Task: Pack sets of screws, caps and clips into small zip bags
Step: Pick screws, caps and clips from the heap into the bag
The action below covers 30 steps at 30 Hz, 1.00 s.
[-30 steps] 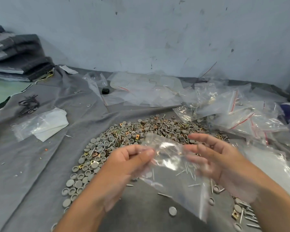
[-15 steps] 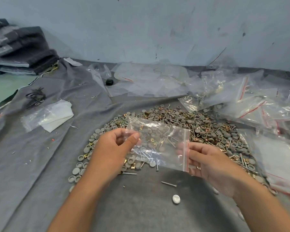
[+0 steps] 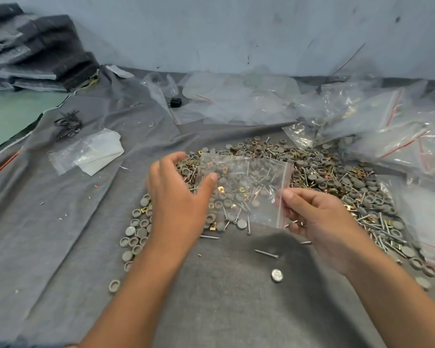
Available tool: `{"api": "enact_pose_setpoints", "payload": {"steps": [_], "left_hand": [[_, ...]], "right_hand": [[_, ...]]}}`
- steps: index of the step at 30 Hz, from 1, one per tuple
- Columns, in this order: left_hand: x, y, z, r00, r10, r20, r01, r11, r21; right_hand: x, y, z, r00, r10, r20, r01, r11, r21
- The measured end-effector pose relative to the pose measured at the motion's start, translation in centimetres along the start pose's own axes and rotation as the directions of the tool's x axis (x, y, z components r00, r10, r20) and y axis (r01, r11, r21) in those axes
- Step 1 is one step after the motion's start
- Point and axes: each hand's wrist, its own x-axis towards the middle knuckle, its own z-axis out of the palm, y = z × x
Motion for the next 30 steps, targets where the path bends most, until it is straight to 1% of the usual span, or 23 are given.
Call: {"api": "enact_pose_setpoints", "payload": {"steps": [1,2,3,4,6,7,11,16,19,22,25,27,30], "left_hand": [[-0.5,0.6,0.1,0.991,0.124,-0.045,-0.122,0.992,0.043],[-1.1,1.1,0.3,0.971,0.237,-0.031,-0.235,0.971,0.051],[-1.8,1.6,0.6,0.95,0.31,0.027,-0.311,0.95,0.03],[-2.4,1.9,1.0,0.933,0.346,0.104,-0.347,0.938,-0.002],[-3.3,2.0,1.9,0.913,0.335,0.232,-0.332,0.942,-0.052],[-3.5,1.9,2.2,0.914,0.315,0.257,-0.31,0.949,-0.062],[-3.0,1.3,2.1,0.917,0.274,0.29,-0.258,0.962,-0.095],[-2.8,1.8,1.5,0.9,0.258,0.35,-0.198,0.96,-0.2],[-2.7,2.0,1.3,0.9,0.255,0.354,-0.193,0.961,-0.199],[-2.9,2.0,1.5,0.922,0.262,0.286,-0.228,0.963,-0.146],[-3.0,2.1,1.5,0.954,0.255,0.16,-0.249,0.967,-0.059],[-2.6,2.1,1.1,0.963,0.264,0.053,-0.264,0.964,0.0],[-1.8,2.0,0.4,0.962,0.263,-0.078,-0.259,0.964,0.056]], "right_hand": [[-0.1,0.1,0.4,1.0,-0.021,-0.001,0.021,1.0,0.0],[-0.1,0.3,0.8,0.999,-0.049,0.008,0.049,0.999,-0.007],[-0.2,0.4,1.3,0.996,-0.082,0.018,0.083,0.996,-0.019],[-0.4,0.5,1.8,0.992,-0.119,0.027,0.12,0.992,-0.029],[-0.6,0.6,2.5,0.985,-0.17,0.032,0.172,0.984,-0.045],[-0.7,0.6,2.7,0.982,-0.185,0.03,0.187,0.981,-0.046],[-1.1,0.4,2.8,0.98,-0.197,0.019,0.197,0.98,0.003],[-1.3,0.1,3.0,0.978,-0.207,0.019,0.207,0.978,0.023],[-1.4,0.0,3.0,0.977,-0.215,0.001,0.215,0.976,0.015],[-1.6,0.1,3.1,0.97,-0.242,-0.009,0.24,0.968,-0.078],[-1.8,0.5,3.2,0.951,-0.307,-0.047,0.29,0.933,-0.215],[-2.2,0.5,3.3,0.934,-0.352,-0.063,0.315,0.892,-0.325],[-2.5,0.8,3.5,0.922,-0.388,-0.018,0.341,0.831,-0.44]]}}
